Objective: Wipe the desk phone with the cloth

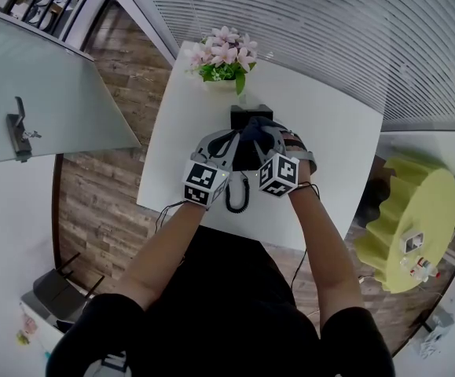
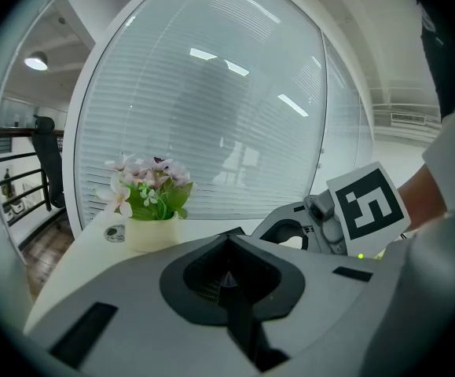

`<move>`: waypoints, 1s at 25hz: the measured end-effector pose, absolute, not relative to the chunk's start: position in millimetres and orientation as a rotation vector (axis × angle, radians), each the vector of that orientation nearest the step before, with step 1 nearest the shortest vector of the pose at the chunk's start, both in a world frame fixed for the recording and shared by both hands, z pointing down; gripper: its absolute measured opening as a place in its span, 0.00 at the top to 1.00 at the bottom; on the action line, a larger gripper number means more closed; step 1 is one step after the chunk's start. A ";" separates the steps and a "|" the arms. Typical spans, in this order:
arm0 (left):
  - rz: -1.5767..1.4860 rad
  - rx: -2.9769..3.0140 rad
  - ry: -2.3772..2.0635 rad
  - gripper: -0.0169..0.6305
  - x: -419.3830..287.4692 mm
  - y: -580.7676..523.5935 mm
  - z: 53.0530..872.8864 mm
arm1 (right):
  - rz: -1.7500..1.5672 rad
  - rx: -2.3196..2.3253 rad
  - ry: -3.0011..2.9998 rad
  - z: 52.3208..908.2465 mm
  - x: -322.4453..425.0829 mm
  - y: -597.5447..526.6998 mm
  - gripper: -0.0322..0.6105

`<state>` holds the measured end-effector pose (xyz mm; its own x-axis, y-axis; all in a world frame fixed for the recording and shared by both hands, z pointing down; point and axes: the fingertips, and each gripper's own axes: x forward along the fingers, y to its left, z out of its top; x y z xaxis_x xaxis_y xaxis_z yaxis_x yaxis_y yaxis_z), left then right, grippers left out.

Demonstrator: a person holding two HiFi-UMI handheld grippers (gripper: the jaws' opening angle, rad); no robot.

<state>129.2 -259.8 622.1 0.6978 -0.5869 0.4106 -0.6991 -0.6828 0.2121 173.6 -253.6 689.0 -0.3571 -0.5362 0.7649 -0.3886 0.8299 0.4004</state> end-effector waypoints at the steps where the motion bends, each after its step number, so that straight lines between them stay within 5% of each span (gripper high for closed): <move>1: 0.443 2.556 -1.005 0.96 128.8 -258.4 622.3 | -0.182 0.676 -1.986 689.9 173.3 -251.7 0.79; 25: 0.488 2.549 -0.945 0.96 129.7 -219.7 644.7 | -0.156 0.612 -1.928 718.7 172.5 -193.3 0.79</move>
<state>129.7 -219.7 644.7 0.7141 -0.5433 0.4415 -0.6743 -0.7032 0.2253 172.5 -193.3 718.7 -0.3109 -0.4823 0.8190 -0.3445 0.8603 0.3759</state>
